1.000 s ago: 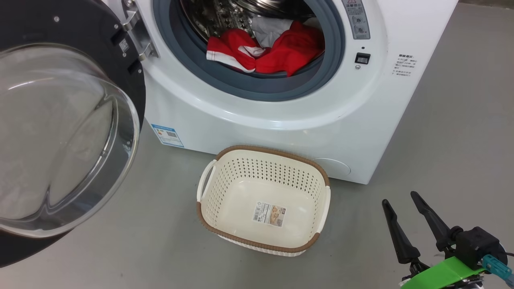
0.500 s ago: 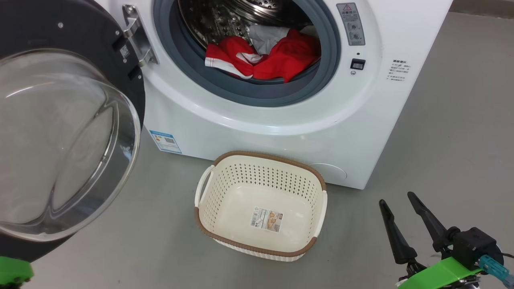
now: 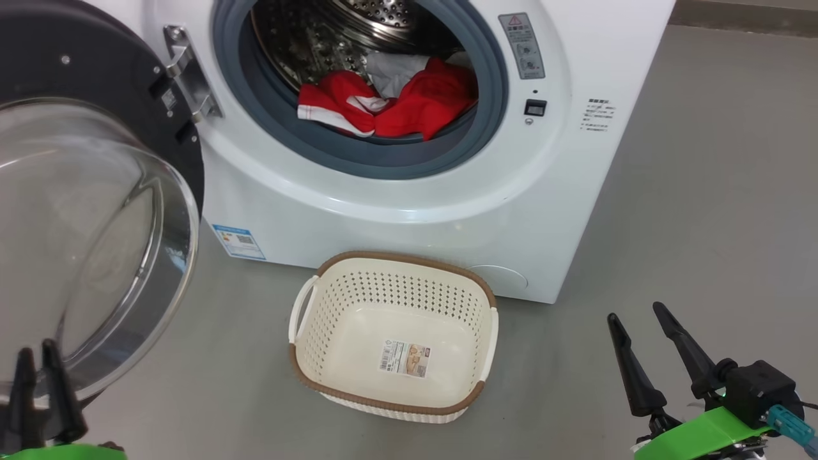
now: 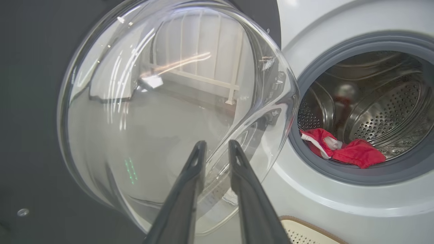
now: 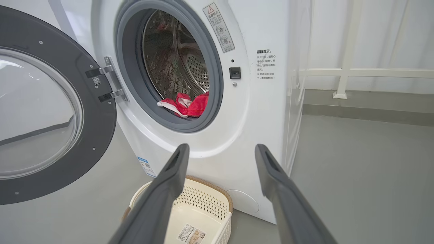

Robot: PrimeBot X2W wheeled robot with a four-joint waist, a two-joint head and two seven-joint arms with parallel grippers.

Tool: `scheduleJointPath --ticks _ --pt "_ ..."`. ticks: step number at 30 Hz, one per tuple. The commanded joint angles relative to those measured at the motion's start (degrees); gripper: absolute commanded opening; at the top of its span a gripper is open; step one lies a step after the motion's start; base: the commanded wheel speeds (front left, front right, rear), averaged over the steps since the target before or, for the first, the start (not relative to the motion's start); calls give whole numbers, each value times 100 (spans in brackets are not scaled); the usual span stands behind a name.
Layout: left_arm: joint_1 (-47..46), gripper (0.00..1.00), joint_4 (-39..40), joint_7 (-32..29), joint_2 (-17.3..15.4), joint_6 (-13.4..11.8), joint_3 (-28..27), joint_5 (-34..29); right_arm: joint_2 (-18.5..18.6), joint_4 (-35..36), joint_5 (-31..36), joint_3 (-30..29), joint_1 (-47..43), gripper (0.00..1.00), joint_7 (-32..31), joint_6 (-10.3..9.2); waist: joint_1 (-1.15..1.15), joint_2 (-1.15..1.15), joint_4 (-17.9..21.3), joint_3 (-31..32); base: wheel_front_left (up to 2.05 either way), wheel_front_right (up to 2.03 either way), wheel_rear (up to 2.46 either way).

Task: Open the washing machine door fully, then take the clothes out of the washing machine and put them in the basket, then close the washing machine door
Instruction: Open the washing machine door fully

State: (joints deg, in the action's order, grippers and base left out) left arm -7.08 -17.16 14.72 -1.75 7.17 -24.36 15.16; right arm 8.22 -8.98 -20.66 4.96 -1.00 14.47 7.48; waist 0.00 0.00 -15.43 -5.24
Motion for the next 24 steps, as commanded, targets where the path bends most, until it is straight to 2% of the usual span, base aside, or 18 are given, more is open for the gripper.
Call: scheduleJointPath --ticks 1,2,4,5,16,24 --pt "35 40 229 28 -141 31 -77 41 40 169 1 81 103 100 52 1 0 0 89 28 0 0 0" --pt "83 47 286 28 -138 31 14 87 35 170 2 64 95 100 52 1 0 0 125 42 0 0 0" --pt "176 92 373 28 -135 31 162 145 24 174 0 29 81 100 52 1 0 0 197 54 0 0 0" --pt "217 100 406 28 -135 31 251 182 20 176 -1 17 74 100 52 1 0 0 234 63 0 0 0" --pt "544 100 555 28 -367 32 1271 540 -40 233 -4 -191 -43 100 52 1 0 0 647 144 0 0 0" --pt "653 100 640 28 -462 32 1657 684 -48 263 -12 -391 -135 100 52 1 0 0 971 190 0 0 0"
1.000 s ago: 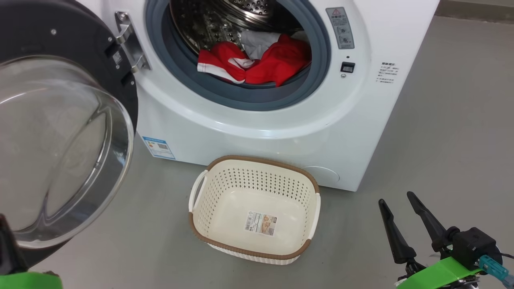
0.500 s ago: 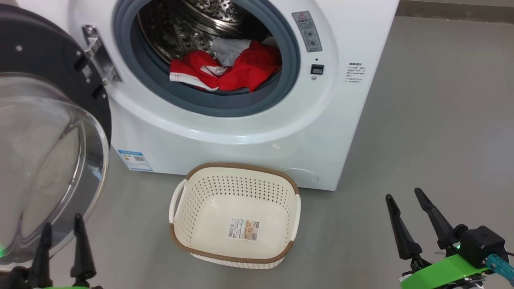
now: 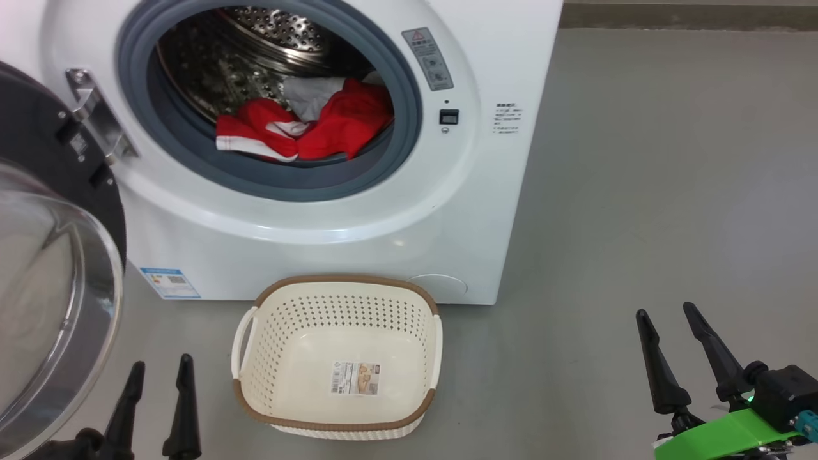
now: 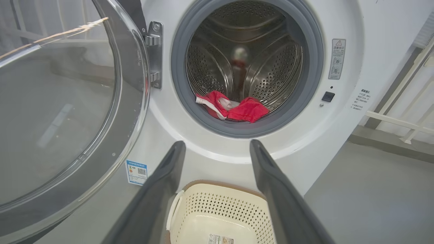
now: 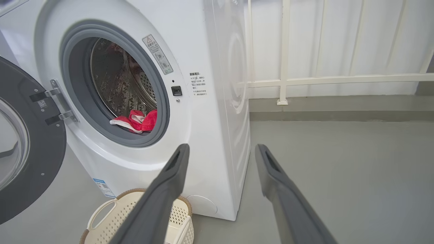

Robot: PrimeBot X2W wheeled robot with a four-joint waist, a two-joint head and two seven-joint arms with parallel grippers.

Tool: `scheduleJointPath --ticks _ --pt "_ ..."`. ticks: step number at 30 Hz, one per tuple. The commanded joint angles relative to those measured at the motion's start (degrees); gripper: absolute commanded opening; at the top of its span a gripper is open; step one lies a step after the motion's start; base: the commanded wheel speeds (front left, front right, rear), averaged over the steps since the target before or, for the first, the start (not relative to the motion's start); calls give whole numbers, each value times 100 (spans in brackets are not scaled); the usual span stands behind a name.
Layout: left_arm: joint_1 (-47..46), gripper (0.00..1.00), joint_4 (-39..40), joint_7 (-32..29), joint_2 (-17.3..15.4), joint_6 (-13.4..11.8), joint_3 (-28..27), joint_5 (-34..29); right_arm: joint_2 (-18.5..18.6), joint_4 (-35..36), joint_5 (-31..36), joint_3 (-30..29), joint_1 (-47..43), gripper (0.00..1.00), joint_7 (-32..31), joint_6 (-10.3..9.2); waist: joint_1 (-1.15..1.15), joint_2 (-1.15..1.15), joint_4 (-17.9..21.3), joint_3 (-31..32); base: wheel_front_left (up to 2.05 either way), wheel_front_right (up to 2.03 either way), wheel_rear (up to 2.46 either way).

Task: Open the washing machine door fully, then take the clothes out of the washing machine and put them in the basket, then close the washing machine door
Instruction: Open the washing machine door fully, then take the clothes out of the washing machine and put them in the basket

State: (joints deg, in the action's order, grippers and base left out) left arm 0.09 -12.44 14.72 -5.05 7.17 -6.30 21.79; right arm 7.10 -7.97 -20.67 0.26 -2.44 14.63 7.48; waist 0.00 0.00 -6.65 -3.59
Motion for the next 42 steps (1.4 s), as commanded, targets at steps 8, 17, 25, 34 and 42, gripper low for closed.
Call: scheduleJointPath --ticks 8,17,25,34,42 --pt "-5 100 237 28 -231 32 231 97 58 205 -12 -87 -95 100 37 1 0 0 391 42 0 0 0" --pt "24 100 315 28 -266 32 491 205 38 233 -14 -236 -151 100 37 1 0 0 699 38 0 0 0" --pt "-54 100 317 28 -283 32 623 232 9 264 -8 -371 -184 100 37 1 0 0 790 -9 0 0 0" --pt "-97 100 330 28 -294 32 651 233 -6 283 -6 -405 -167 100 37 1 0 0 778 -13 0 0 0" --pt "-108 100 355 28 -303 32 672 247 -8 278 -1 -372 -156 100 37 1 0 0 750 8 0 0 0"
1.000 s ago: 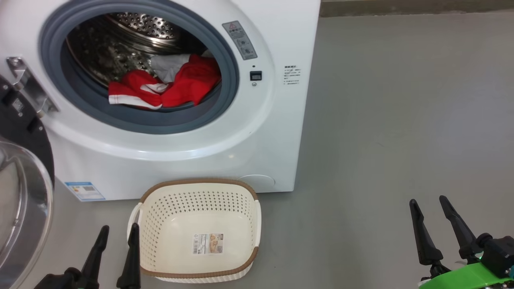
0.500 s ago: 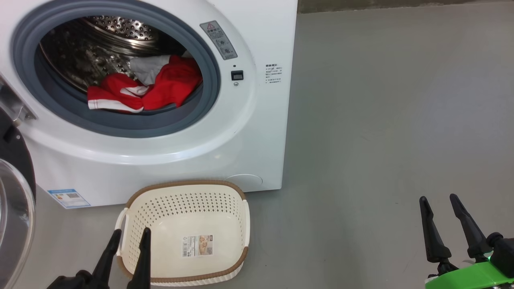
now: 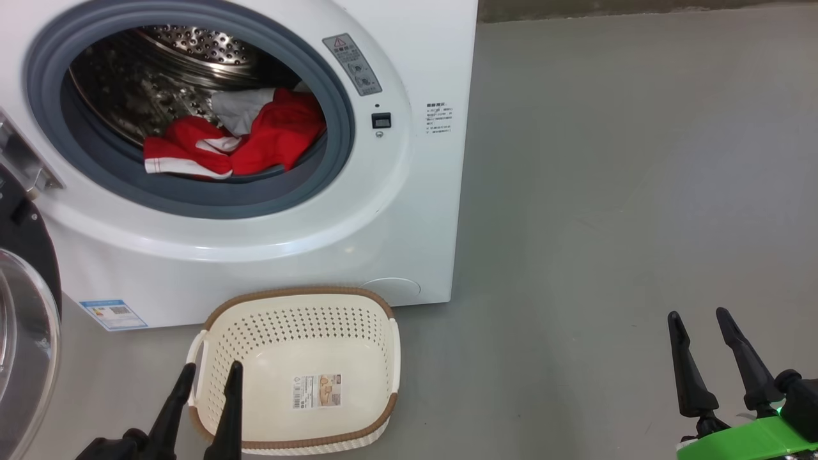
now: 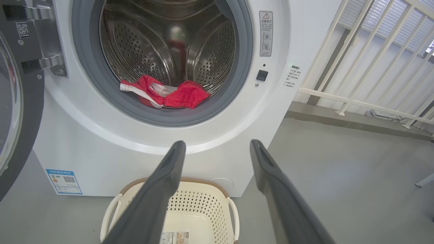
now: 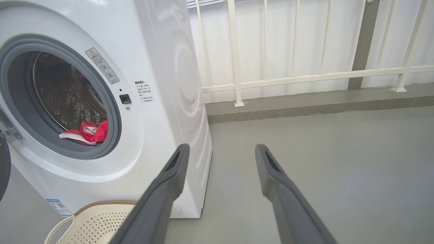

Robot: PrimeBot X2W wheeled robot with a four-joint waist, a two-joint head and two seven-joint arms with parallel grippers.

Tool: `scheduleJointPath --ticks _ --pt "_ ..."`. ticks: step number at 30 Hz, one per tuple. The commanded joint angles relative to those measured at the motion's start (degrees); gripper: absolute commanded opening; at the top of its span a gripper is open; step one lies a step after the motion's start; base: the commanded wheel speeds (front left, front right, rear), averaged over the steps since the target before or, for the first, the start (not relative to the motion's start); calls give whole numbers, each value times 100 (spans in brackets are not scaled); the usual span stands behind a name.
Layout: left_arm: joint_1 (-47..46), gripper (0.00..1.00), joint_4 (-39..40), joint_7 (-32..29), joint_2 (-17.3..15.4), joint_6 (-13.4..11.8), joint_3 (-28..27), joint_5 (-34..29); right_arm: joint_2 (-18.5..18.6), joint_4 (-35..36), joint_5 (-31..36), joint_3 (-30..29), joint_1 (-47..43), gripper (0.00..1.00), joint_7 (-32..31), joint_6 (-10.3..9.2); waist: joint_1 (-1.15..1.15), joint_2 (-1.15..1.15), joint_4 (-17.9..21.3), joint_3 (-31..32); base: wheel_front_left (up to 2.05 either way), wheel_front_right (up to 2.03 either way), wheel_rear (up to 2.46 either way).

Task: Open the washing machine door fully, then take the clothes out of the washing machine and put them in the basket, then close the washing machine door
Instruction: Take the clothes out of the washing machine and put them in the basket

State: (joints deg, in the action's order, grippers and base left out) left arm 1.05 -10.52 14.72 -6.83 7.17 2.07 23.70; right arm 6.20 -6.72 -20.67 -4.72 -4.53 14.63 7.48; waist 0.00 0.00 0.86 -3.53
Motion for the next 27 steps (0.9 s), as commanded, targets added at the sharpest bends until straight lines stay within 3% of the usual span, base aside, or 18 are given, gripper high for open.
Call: scheduleJointPath --ticks 1,11,27 --pt "-206 100 173 28 -129 32 -162 47 82 152 -1 131 56 100 37 1 0 0 -5 -1 0 0 0" --pt "-249 100 307 28 -176 32 -103 43 52 148 4 180 107 100 37 1 0 0 -23 -55 26 -31 4" --pt "-240 100 168 28 -190 32 -85 73 46 132 -2 229 78 100 37 1 0 0 -51 -13 121 -129 8"
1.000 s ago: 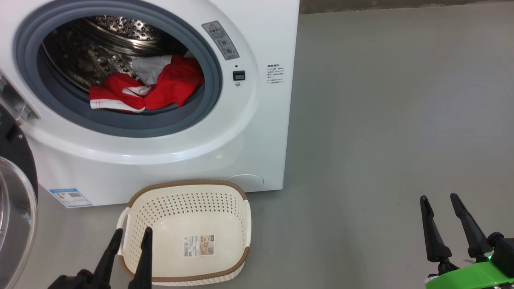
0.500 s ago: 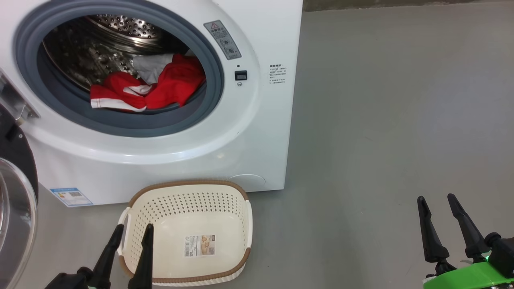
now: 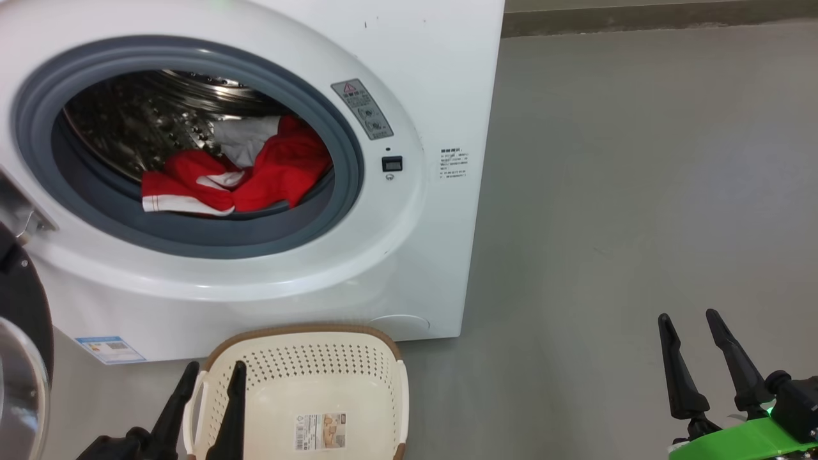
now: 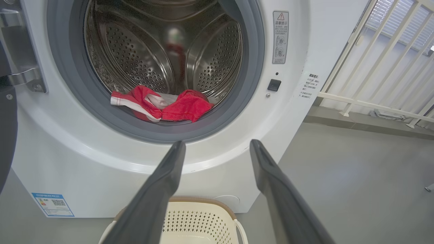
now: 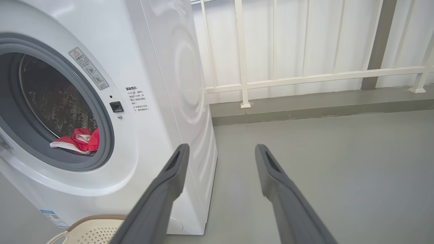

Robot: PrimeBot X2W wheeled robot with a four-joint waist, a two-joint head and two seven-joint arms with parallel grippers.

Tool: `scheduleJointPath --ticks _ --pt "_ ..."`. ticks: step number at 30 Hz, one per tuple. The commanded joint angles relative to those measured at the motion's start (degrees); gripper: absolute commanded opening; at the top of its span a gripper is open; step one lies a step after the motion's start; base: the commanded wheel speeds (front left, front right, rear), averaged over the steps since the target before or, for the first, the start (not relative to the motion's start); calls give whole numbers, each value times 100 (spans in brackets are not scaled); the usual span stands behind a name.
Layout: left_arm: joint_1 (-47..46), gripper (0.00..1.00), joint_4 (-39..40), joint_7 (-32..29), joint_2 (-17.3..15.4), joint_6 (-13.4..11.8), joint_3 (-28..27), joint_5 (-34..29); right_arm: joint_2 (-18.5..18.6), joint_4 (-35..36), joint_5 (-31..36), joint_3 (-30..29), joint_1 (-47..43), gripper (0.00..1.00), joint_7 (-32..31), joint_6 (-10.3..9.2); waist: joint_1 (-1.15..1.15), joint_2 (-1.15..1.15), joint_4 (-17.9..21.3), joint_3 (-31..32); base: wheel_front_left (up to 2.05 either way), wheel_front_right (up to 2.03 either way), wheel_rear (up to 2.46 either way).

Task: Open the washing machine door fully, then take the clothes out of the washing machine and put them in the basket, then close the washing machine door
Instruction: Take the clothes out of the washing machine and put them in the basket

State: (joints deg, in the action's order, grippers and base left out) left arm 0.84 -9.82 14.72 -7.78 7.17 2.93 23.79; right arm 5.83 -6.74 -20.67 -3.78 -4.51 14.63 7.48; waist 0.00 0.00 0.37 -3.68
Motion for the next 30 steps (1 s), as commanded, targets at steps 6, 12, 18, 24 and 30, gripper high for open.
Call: scheduleJointPath --ticks 6,12,18,24,30 --pt "-258 100 52 28 -95 32 -161 69 85 141 -19 160 91 100 37 1 0 0 -3 -38 61 -61 0" --pt "-274 100 37 28 -91 32 -164 48 79 136 -17 155 106 100 37 1 0 0 2 -66 2 -2 0" --pt "-323 100 29 28 -80 32 -183 28 70 148 -19 170 152 100 37 1 0 0 16 -143 0 0 0" --pt "-474 100 -68 28 -53 32 -318 -71 61 162 -17 222 269 100 37 1 0 0 93 -328 0 0 0" --pt "-1098 100 -442 28 -70 32 -434 -389 21 186 -25 233 449 100 37 1 0 0 212 -701 0 0 0"
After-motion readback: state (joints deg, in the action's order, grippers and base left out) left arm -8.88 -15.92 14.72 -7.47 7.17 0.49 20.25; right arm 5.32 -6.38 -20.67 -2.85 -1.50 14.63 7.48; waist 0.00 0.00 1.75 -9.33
